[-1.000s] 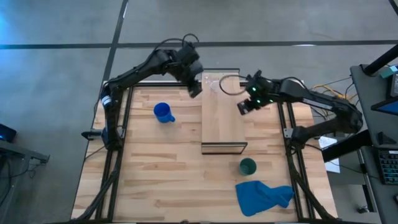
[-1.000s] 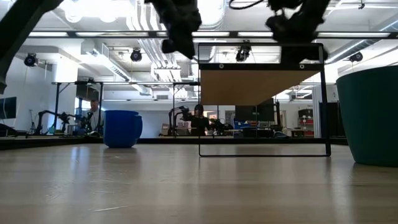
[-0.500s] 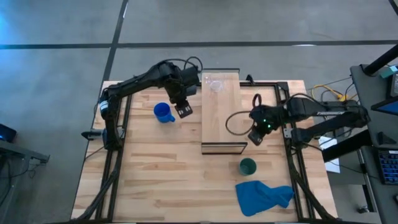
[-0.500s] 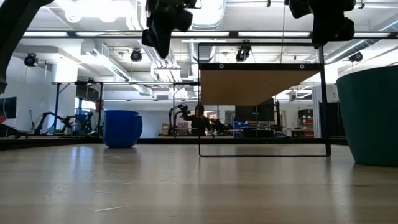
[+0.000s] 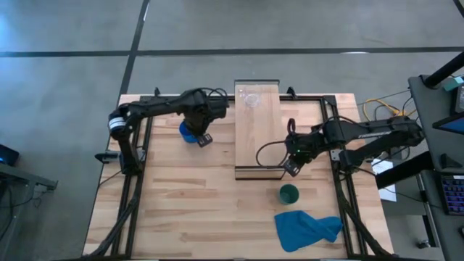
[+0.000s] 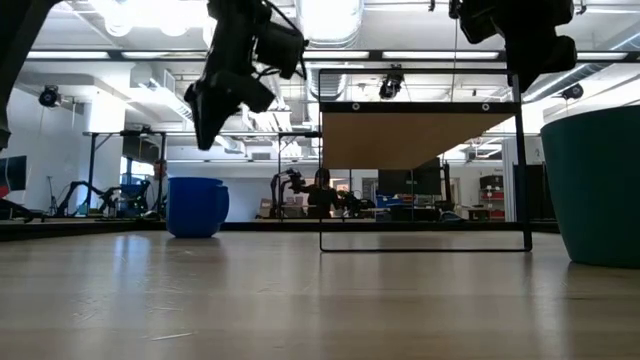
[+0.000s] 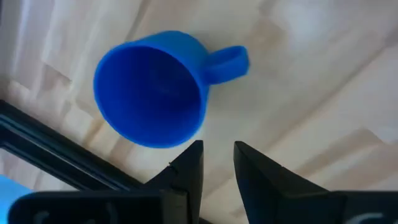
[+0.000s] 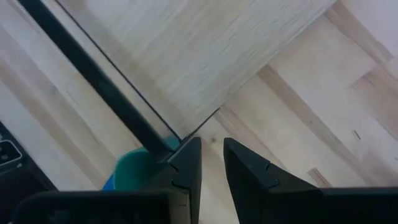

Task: Stack small to large cups/mugs on shelf
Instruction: Put the blue mug on the shelf

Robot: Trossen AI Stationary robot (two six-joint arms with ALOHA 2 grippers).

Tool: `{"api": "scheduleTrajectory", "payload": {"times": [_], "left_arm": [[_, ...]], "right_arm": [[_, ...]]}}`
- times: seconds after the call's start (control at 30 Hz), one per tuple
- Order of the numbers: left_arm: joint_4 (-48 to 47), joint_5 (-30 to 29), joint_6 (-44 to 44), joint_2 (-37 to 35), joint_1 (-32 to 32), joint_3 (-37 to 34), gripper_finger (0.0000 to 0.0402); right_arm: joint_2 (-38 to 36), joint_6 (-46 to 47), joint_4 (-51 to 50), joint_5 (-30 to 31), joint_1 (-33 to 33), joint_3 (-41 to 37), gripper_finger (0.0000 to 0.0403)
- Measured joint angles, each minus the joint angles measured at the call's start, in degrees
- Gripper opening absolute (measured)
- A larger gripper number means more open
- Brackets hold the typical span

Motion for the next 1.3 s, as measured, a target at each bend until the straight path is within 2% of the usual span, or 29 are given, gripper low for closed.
{"api": "scheduleTrajectory", "payload": {"times": [0.3,0.5,0.63,1.3], "left_arm": [[13.38,-0.12,0.27,-0.31,1.31,-6.18,0.0075],[13.12,-3.83,0.19,-0.31,3.79,-6.55,0.0075],[13.23,-1.58,0.01,-0.31,4.61,-6.64,0.0075],[14.62,-0.8,0.03,-0.27,5.17,-10.33,0.0067]], "right_arm": [[-0.05,0.02,0.07,0.02,0.0,0.0,0.0063],[-0.07,0.02,0.11,0.02,0.0,0.0,0.0063],[-0.07,0.03,0.13,0.02,0.0,0.0,0.0063],[-0.07,0.05,0.23,0.04,0.0,0.0,0.0063]]}}
